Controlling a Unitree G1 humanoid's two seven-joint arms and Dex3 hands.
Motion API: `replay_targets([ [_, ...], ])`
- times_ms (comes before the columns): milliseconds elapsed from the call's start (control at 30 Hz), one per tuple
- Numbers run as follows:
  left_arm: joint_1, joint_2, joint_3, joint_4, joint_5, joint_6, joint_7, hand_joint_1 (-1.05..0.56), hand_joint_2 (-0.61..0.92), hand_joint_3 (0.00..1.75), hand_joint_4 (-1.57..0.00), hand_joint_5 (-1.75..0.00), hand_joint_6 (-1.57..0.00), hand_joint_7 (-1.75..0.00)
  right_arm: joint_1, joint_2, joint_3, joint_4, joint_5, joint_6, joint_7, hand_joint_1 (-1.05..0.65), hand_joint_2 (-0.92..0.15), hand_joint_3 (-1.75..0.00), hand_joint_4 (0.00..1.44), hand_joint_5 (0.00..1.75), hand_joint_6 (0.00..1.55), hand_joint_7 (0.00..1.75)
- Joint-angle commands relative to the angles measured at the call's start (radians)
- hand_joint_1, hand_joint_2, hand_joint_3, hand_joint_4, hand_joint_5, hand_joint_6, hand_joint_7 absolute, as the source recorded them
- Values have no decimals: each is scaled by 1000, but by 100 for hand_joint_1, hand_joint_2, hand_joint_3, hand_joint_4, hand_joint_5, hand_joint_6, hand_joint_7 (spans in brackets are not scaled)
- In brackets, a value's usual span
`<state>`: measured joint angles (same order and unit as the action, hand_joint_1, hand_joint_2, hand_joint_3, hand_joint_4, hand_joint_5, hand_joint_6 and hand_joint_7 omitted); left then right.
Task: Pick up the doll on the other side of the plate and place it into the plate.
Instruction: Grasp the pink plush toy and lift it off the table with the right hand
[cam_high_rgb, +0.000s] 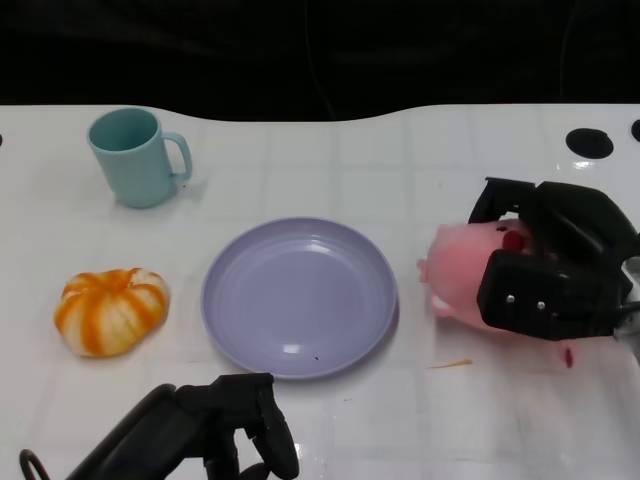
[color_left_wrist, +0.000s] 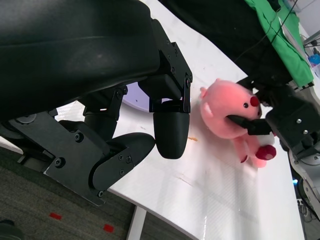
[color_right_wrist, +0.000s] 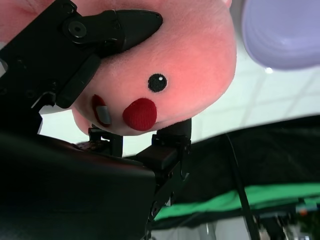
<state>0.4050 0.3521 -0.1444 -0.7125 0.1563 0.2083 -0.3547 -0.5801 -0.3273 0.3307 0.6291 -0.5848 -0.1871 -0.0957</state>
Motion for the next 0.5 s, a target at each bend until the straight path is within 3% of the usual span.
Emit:
replay_targets([
  [33, 7, 11, 13, 4, 0, -12, 2, -15, 53, 118, -68, -175, -65, -144, 31, 6, -40, -38, 27, -54, -88, -9, -41, -121, 90, 175, 71, 175],
  [167, 5, 7, 5, 3, 6, -5, 5, -16, 53, 117, -68, -175, -65, -144, 46, 16, -57, -60, 40, -108, -130, -9, -37, -131, 90, 175, 71, 175],
  [500, 4, -3, -11, 23, 14, -23, 10, -15, 52, 118, -70, -175, -65, -143, 6, 85, -50, -95, 81, -137, -82, -11, -37, -133, 88, 175, 70, 175],
])
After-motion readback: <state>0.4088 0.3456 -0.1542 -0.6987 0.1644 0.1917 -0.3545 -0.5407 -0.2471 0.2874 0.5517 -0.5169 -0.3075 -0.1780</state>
